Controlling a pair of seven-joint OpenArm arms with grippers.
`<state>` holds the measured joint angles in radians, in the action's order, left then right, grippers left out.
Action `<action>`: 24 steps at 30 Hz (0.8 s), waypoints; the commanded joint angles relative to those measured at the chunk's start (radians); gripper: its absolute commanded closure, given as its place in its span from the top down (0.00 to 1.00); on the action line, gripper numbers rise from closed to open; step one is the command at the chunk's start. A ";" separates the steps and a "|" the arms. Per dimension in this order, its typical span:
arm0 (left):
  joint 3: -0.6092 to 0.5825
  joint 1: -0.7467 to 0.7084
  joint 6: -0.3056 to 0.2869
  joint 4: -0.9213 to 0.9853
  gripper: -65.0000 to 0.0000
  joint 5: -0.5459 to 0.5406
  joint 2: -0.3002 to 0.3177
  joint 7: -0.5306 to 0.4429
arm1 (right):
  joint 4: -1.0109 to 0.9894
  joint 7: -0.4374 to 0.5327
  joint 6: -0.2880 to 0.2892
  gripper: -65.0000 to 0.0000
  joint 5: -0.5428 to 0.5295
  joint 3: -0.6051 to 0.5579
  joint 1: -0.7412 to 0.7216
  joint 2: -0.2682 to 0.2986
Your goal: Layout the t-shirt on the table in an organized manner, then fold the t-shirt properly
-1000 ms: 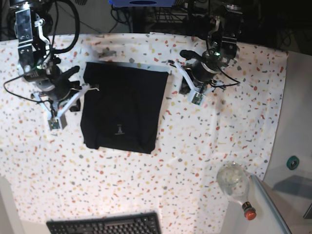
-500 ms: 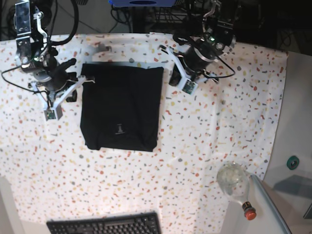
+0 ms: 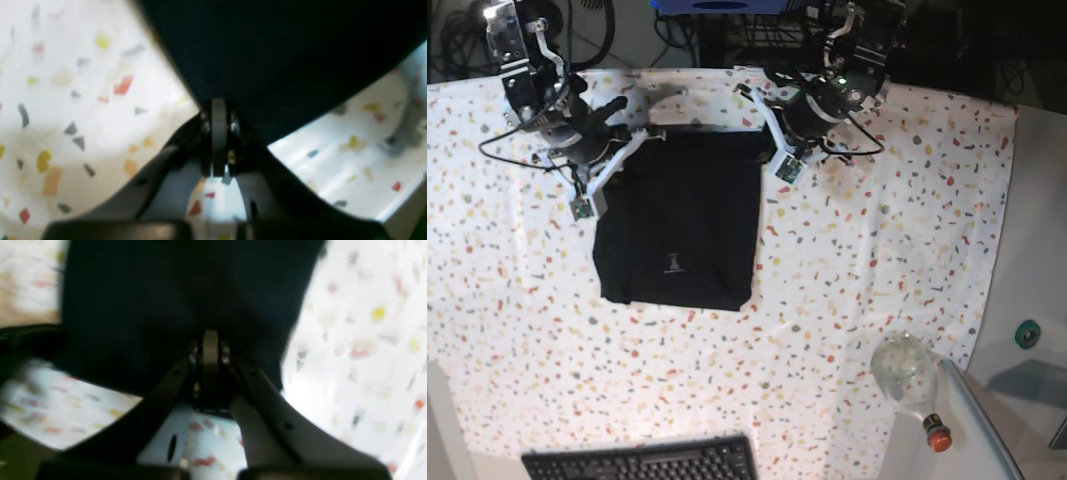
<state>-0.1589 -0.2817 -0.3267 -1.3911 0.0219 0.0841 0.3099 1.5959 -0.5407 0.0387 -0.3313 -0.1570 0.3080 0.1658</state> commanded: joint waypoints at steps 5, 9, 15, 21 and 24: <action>0.066 0.008 0.005 -0.015 0.00 0.008 -0.002 0.015 | -0.058 0.035 -0.003 0.00 0.001 0.007 0.000 0.007; 0.072 -0.004 0.005 -0.073 0.00 0.008 -0.005 0.019 | 0.017 0.034 -0.003 0.00 0.001 0.009 0.026 0.008; 0.094 -0.115 0.001 -0.288 0.00 0.006 0.018 0.022 | 0.265 -0.031 -0.001 0.00 0.001 0.103 0.115 0.015; 0.126 -0.373 -0.001 -0.479 0.00 0.006 0.136 0.022 | 0.378 -0.172 0.036 0.00 -0.004 0.340 0.262 0.082; 0.126 -0.512 -0.001 -0.529 0.00 0.006 0.188 0.018 | 0.400 -0.221 0.194 0.00 -0.004 0.435 0.376 0.133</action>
<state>-0.0349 -0.7864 -0.3305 -1.9057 0.0326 0.2665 0.3393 1.9778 -0.7723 0.2436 -0.3271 0.2771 0.6846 0.2909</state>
